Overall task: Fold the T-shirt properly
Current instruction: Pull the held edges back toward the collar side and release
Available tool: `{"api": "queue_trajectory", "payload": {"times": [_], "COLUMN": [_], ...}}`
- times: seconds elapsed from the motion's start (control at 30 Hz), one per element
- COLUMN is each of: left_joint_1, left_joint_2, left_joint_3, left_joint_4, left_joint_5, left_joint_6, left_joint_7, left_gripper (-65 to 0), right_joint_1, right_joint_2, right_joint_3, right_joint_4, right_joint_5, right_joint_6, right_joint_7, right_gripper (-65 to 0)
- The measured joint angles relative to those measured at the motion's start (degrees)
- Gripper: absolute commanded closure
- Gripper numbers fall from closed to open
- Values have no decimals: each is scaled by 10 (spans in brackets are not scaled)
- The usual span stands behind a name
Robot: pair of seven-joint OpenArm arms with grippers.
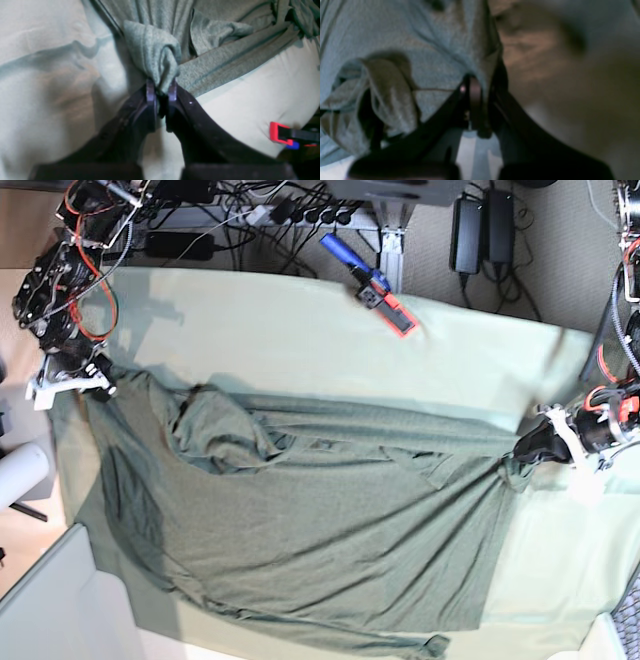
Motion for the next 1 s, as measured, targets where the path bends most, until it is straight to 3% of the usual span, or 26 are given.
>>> {"api": "queue_trajectory", "payload": {"times": [0.4,0.67,1.0], "left_joint_1": [7,63,123], "left_joint_2": [-37,-56,-105], "left_joint_3": [1,2,4], "left_joint_4": [59,113,140], "left_joint_5": [-38,-42,-56], "left_joint_6": [-2,-6,-8], "left_joint_7": [40,44,38], "left_gripper": [0,0,0], "right_joint_1": [-20,-75,-116], "right_joint_2": [54,72,108], "right_joint_3": [8,7,5], "right_joint_4": [0,1,2], "right_joint_5": [27,38,56], "right_joint_6": [3,5,10], "right_joint_7": [-24,-28,-36], "right_gripper": [0,0,0]}}
